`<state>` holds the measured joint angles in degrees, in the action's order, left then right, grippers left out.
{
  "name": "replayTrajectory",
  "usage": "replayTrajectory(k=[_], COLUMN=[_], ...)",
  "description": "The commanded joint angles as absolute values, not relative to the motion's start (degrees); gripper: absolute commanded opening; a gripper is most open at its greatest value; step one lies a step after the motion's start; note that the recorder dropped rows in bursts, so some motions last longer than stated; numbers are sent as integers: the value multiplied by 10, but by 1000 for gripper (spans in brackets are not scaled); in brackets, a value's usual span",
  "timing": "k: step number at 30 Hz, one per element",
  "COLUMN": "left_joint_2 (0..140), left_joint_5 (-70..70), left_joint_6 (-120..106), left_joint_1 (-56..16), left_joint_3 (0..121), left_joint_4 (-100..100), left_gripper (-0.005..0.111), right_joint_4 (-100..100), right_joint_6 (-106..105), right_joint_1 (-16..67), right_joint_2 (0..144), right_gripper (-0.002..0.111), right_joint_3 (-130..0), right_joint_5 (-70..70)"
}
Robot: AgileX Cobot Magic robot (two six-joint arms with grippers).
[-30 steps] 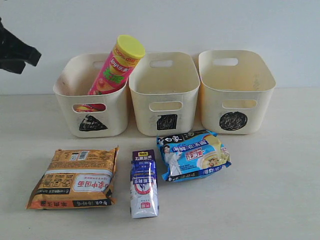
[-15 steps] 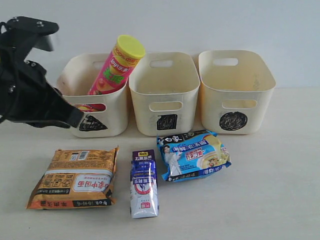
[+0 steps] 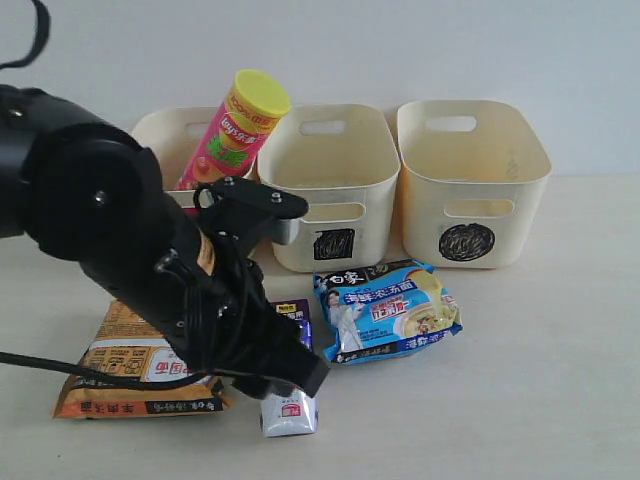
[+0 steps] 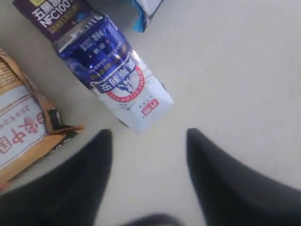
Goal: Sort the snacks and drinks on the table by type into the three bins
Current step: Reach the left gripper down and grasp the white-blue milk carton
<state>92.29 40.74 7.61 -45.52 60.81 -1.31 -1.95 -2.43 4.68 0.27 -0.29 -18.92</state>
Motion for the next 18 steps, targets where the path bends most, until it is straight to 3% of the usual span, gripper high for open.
replayTrajectory(k=[1,11,18], left_joint_2=[954,998,1043], left_joint_5=[373,281,265], left_joint_6=[83,188,342], left_joint_1=[-459,-459,-459], left_joint_3=[606,606,606], left_joint_4=[-25,29,166], left_gripper=[110,107,87], right_joint_4=[-18,-18,-18], right_joint_6=[-25,-25,-25], right_joint_1=[46,46,46], right_joint_2=[0,0,0], right_gripper=[0,0,0], right_joint_3=[0,0,0], right_joint_5=[-184,-184,-184])
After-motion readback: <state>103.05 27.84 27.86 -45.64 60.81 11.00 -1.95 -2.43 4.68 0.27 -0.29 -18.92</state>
